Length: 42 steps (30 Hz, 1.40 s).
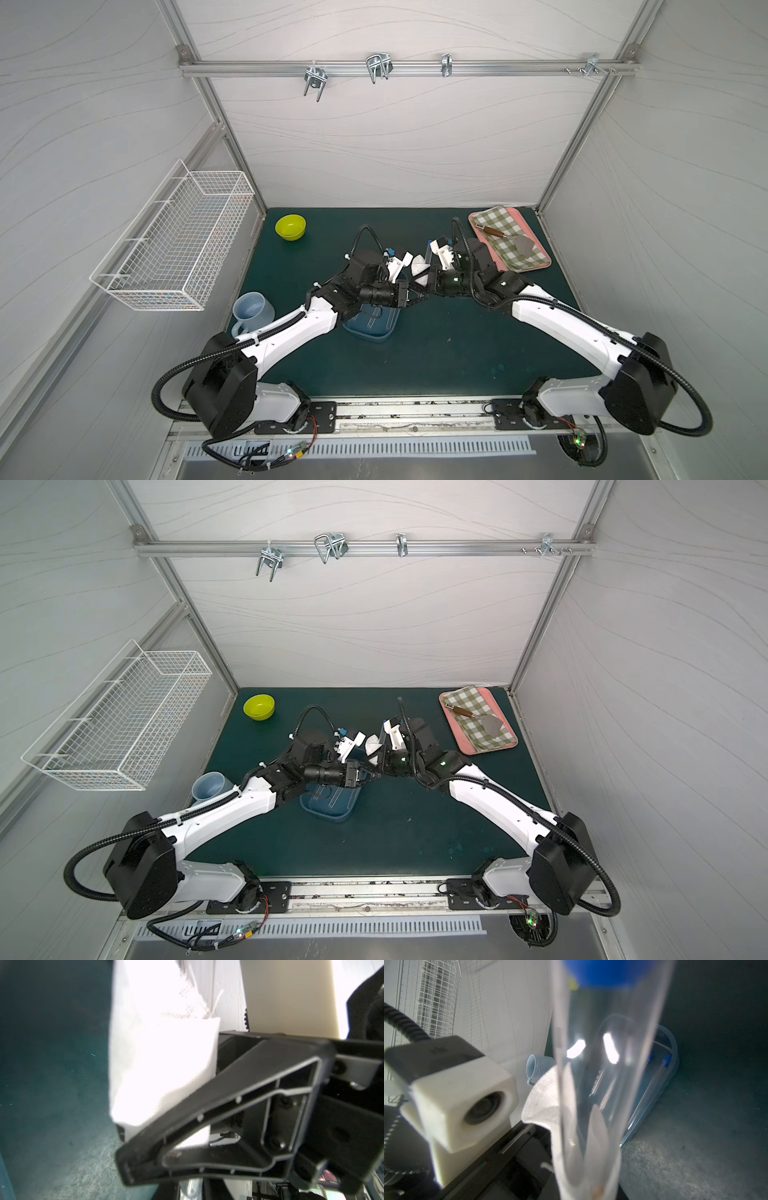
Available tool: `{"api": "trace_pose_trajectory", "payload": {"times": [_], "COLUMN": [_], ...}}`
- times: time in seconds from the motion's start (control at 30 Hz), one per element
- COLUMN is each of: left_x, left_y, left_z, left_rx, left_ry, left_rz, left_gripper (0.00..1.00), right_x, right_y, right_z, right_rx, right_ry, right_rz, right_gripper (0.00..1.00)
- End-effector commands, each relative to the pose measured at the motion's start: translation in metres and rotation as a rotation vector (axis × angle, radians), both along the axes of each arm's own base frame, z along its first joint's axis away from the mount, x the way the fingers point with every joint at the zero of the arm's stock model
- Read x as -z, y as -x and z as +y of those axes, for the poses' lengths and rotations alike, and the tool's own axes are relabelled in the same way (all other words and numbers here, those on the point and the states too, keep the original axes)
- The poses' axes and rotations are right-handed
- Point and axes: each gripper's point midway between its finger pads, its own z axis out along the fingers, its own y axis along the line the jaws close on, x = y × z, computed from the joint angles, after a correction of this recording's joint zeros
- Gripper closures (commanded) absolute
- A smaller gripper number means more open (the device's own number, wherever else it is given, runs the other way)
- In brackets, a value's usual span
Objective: Wipe the exteriors of test tubes
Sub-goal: Wipe the dirt from the test tube.
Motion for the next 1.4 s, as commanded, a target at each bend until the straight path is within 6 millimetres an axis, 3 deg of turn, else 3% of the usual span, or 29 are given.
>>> {"api": "trace_pose_trajectory", "payload": {"times": [0.0,0.13,0.23,0.33,0.5,0.6,0.9,0.97,1.1,1.27,1.37], "left_x": [-0.021,-0.022,-0.023,-0.024,-0.025,-0.024,-0.024,-0.024,-0.024,-0.024,-0.024], "left_y": [-0.004,-0.002,-0.002,-0.002,-0.004,-0.005,-0.002,-0.003,-0.003,-0.004,-0.004], "left_z": [0.0,0.001,0.002,0.002,0.003,0.003,0.004,0.004,0.005,0.003,0.003], "left_rx": [-0.002,-0.005,-0.008,-0.011,-0.014,-0.014,-0.011,-0.014,-0.016,-0.016,-0.015], "left_ry": [0.054,0.057,0.06,0.059,0.059,0.057,0.059,0.057,0.055,0.053,0.054], "left_rz": [-0.06,-0.064,-0.066,-0.071,-0.069,-0.067,-0.068,-0.066,-0.072,-0.069,-0.068], "left_gripper": [0.9,0.9,0.91,0.9,0.9,0.9,0.9,0.9,0.9,0.9,0.9], "right_x": [-0.029,-0.047,-0.051,-0.044,-0.026,-0.018,-0.052,-0.054,-0.045,-0.024,-0.021], "right_y": [-0.023,-0.052,-0.057,-0.046,-0.011,-0.006,-0.059,-0.063,-0.048,-0.011,-0.006], "right_z": [-0.003,-0.008,-0.005,-0.001,0.006,0.004,-0.008,-0.007,-0.002,0.01,0.011], "right_rx": [0.013,0.02,0.01,0.001,-0.014,-0.006,0.012,0.002,-0.017,-0.034,-0.036], "right_ry": [-0.063,-0.063,-0.071,-0.072,-0.052,-0.047,-0.066,-0.065,-0.067,-0.058,-0.068], "right_rz": [-0.051,-0.092,-0.095,-0.072,-0.047,-0.036,-0.11,-0.11,-0.076,-0.039,-0.031], "right_gripper": [0.78,0.79,0.79,0.79,0.79,0.79,0.79,0.79,0.79,0.79,0.79]}}
